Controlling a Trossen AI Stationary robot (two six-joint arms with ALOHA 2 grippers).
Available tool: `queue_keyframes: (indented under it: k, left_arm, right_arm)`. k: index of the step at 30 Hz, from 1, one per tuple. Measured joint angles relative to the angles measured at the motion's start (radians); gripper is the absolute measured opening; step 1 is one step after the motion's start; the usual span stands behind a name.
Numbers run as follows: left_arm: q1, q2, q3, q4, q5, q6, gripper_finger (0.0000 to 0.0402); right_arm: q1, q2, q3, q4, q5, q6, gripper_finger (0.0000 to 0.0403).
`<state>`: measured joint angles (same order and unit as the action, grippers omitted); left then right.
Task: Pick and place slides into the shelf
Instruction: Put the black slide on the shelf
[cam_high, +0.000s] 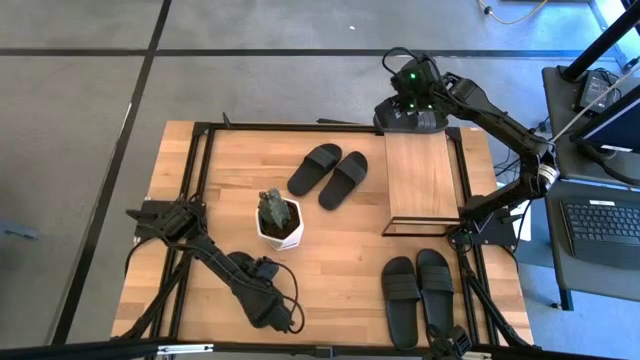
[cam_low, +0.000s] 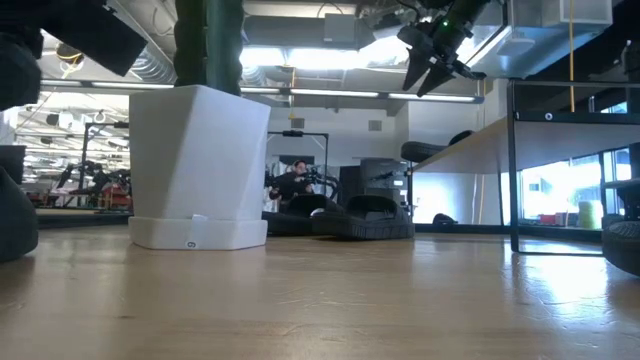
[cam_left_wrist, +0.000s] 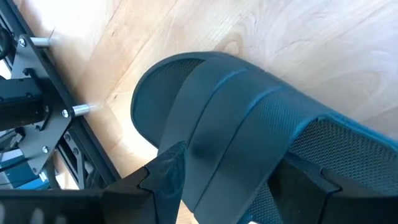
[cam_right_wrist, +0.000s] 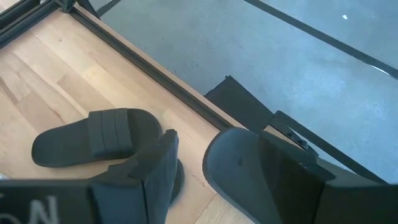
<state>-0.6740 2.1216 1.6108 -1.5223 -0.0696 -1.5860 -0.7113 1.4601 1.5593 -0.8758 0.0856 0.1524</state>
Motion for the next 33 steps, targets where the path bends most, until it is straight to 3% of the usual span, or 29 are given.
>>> queue_keyframes:
  k: [11,21,24,28,33]
  left_arm:
    - [-0.007,0.0,0.0,-0.007,0.029,0.0,0.0181]
    - [-0.007,0.0,0.0,-0.015,0.039,0.002,0.0054]
    - [-0.006,-0.002,0.0,-0.018,0.084,0.054,0.0013]
    - [-0.007,-0.003,0.0,-0.014,0.19,0.152,0.0011]
    - [-0.002,-0.034,0.016,-0.008,0.201,0.207,0.0006]
  right_arm:
    - [0.0,0.0,0.0,0.048,0.0,-0.003,0.022]
    - [0.0,0.0,0.0,0.058,0.0,-0.004,0.022]
    - [0.0,0.0,0.0,0.057,0.0,-0.004,0.022]
    - [0.0,0.0,0.0,0.057,0.0,-0.004,0.022]
    - [0.0,0.0,0.0,0.057,0.0,-0.004,0.022]
